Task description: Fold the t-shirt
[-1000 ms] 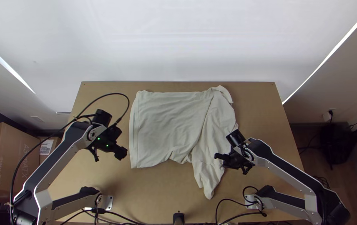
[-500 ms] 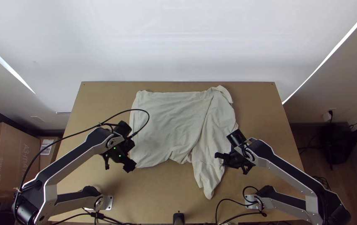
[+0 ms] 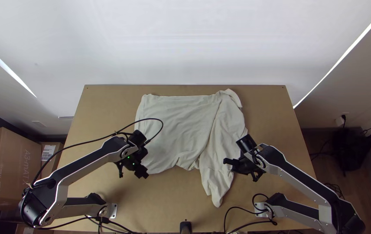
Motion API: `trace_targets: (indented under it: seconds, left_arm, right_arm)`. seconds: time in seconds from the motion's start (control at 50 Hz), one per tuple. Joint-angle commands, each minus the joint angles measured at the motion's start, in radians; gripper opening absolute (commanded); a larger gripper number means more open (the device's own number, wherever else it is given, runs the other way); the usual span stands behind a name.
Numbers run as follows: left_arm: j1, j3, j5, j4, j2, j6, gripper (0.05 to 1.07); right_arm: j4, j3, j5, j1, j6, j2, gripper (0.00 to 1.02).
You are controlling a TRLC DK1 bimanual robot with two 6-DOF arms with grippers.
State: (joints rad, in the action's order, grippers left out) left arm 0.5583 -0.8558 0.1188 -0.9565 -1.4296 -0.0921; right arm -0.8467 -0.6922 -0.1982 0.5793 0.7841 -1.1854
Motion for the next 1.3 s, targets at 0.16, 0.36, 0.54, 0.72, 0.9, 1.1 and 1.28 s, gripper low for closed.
trace_targets:
  seconds: [0.16, 0.36, 0.54, 0.72, 0.9, 1.1, 1.28]
  left_arm:
    - [0.008, 0.063, -0.001, 0.113, -0.012, 0.023, 0.08]
    - [-0.087, 0.006, -0.001, 0.068, 0.069, -0.001, 0.08]
    - [-0.224, -0.083, 0.002, 0.104, 0.178, 0.005, 0.08]
    - [-0.31, -0.112, 0.01, 0.222, 0.235, 0.1, 0.08]
    - [-0.403, -0.112, -0.002, 0.369, 0.274, 0.166, 0.08]
    - [-0.494, -0.141, -0.008, 0.4, 0.313, 0.161, 0.08]
    - [-0.495, -0.239, -0.008, 0.455, 0.37, 0.18, 0.08]
  right_arm:
    - [0.001, 0.022, 0.014, -0.01, -0.002, 0.02, 0.03]
    - [0.003, 0.006, 0.074, -0.073, -0.046, 0.072, 0.02]
    - [0.035, -0.017, 0.117, -0.2, -0.125, 0.141, 0.02]
    - [0.147, -0.096, 0.175, -0.265, -0.244, 0.208, 0.02]
    - [0.192, -0.182, 0.2, -0.357, -0.333, 0.17, 0.02]
    - [0.227, -0.228, 0.198, -0.461, -0.391, 0.153, 0.02]
    - [0.256, -0.398, 0.198, -0.44, -0.399, 0.124, 0.02]
